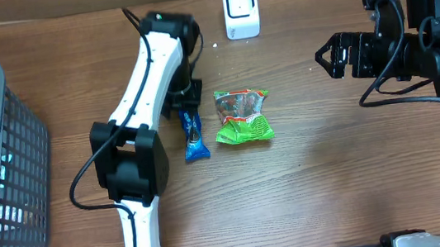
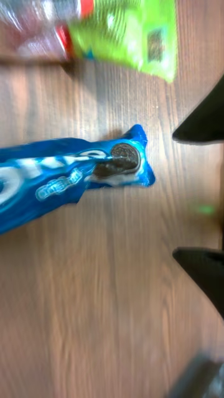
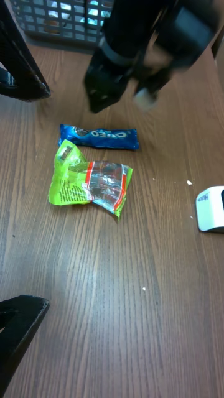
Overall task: Scan the item barcode
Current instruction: 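Place the Oreo pack left of the green bag and release, then reach the left gripper into the basket and grasp the white tube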
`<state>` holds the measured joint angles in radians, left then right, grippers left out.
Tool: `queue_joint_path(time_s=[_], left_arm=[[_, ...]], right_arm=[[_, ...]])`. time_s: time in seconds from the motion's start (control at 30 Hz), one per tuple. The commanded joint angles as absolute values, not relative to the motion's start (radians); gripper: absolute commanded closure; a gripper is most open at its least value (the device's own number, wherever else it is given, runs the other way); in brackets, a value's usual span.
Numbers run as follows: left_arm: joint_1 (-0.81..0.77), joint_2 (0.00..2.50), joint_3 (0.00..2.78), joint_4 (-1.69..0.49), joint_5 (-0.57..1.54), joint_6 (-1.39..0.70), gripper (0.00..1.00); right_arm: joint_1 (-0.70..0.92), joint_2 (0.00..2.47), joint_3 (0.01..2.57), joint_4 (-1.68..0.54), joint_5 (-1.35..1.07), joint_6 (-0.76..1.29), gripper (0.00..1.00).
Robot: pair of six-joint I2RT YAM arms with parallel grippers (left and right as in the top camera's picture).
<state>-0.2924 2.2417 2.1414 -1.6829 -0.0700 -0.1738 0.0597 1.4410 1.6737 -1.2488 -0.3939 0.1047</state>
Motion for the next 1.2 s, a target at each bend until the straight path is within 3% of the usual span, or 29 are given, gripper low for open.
queue_joint_path(time_s=[0.0, 0.17, 0.37, 0.57, 0.67, 0.73, 0.93, 1.17], left_arm=[[-0.286, 2.165, 2.296, -1.690, -0.119, -0.157, 0.41], [-0.246, 1.993, 2.397, -1.690, -0.125, -0.217, 0.24], [-0.020, 1.738, 2.399, -1.690, -0.133, -0.313, 0.21], [0.558, 1.525, 2.373, -1.690, -0.033, -0.397, 0.19], [0.795, 1.496, 2.321, -1.690, -0.031, -0.401, 0.02], [0.962, 1.502, 2.243, -1.675, 0.063, -0.418, 0.00], [1.108, 1.564, 2.005, -1.507, 0.131, -0.458, 0.00], [1.100, 1.694, 1.815, -1.348, 0.124, -0.470, 0.04]], right_arm=[[0.062, 1.437, 1.694, -1.244, -0.402, 0.104, 0.00], [0.062, 1.437, 1.694, -1.251, -0.402, 0.104, 0.00], [0.062, 1.437, 1.694, -1.255, -0.402, 0.104, 0.00], [0.062, 1.437, 1.694, -1.263, -0.402, 0.104, 0.00], [0.062, 1.437, 1.694, -1.263, -0.402, 0.104, 0.00], [0.062, 1.437, 1.694, -1.263, -0.402, 0.104, 0.00], [0.062, 1.437, 1.694, -1.268, -0.402, 0.104, 0.00], [0.062, 1.437, 1.695, -1.281, -0.402, 0.104, 0.00]])
